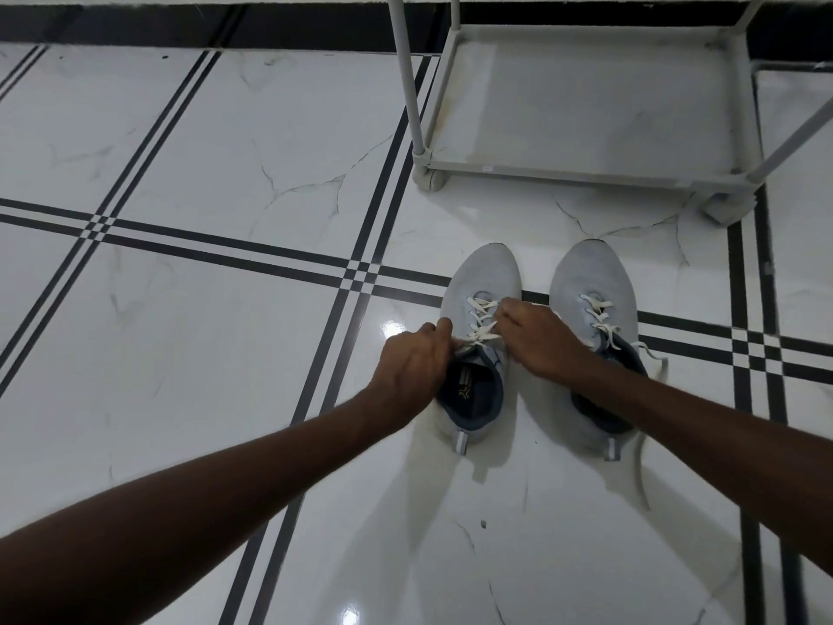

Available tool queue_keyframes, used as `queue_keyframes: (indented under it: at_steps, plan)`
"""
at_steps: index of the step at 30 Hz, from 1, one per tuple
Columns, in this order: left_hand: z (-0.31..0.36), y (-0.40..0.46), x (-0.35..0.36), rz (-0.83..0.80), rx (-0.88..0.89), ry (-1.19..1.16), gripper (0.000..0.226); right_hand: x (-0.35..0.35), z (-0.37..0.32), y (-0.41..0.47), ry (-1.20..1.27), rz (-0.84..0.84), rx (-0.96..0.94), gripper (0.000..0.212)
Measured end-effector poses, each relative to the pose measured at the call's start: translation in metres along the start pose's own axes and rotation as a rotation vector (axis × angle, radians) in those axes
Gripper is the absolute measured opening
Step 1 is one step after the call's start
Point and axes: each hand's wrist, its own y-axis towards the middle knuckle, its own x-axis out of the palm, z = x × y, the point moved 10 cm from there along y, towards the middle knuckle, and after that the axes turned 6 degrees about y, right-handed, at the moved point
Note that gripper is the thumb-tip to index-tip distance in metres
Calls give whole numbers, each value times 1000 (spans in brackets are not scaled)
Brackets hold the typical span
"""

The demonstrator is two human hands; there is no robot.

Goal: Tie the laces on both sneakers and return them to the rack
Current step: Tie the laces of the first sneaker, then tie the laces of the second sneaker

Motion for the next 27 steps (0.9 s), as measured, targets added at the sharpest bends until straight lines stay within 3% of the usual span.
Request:
queue_keyframes:
  at_steps: [4, 7, 11, 16, 21, 23, 27]
  plan:
    - [7, 3, 0, -17, 210, 94, 31, 7, -29, -7, -424, -76, -250, 27]
    - [4, 1, 1, -58, 258, 121, 38, 7, -51, -15, -700, -113, -447, 16]
    - [-9, 2, 5, -167, 227, 211, 21, 5, -45, -12, -649, -162, -470, 44]
    - [-9, 2, 5, -210, 236, 211, 27, 10, -26, -14, -634, -141, -419, 37]
    - [-10, 6, 1, -193, 277, 187, 35, 3, -33, -13, -660, -72, -503, 35]
    - [-20, 16, -9, -158, 221, 145, 49, -1, -30, -22, -697, -137, -474, 41]
    - [0, 46, -43, 59, 228, -12, 41, -47, 1, -47, -602, -111, -297, 51]
